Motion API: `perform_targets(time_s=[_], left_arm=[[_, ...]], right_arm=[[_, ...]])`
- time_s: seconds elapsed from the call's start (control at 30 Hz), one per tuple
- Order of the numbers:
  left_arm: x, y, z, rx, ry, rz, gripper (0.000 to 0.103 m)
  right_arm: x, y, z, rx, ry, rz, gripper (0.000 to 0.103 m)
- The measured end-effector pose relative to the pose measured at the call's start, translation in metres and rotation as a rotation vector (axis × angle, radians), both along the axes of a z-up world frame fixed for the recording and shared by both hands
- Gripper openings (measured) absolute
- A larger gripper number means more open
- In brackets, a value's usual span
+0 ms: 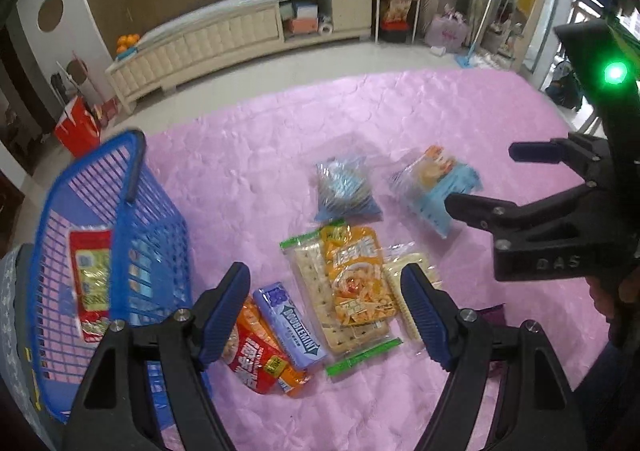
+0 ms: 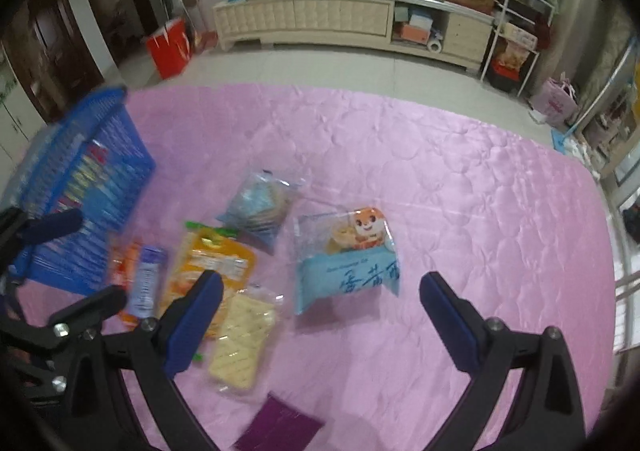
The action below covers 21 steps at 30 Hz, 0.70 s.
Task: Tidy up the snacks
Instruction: 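Move the right gripper to a second blue pastry bag and grasp it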
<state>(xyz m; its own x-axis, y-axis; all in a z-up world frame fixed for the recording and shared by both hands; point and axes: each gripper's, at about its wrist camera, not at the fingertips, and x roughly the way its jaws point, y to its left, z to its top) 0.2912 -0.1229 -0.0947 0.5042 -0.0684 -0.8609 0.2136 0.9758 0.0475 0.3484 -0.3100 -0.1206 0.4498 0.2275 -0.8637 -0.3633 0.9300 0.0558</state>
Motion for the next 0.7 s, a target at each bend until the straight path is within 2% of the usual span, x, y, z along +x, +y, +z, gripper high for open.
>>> perform_targets(time_s=[0.23,0.33,0.5,0.7], left_arm=[[0.021,-0.006,-0.028,0.017,0.056,0.018,0.076],[0.028,-0.006,-0.032,0.022,0.062,0.018,0.076],[0.033,-0.001,-0.036,0.027,0.068,0.032,0.076],[0.034,0.007,-0.041,0.026,0.089,0.05,0.076]], right_arm=[[0.026,0.011,-0.042,-0.065,0.063,0.035,0.1],[0.035,0.01,-0.054,-0.053,0.087,0.021,0.1],[0.042,0.009,-0.063,-0.079,0.038,0.002,0.1],[0.042,0.012,-0.073,-0.115,0.042,0.02,0.1]])
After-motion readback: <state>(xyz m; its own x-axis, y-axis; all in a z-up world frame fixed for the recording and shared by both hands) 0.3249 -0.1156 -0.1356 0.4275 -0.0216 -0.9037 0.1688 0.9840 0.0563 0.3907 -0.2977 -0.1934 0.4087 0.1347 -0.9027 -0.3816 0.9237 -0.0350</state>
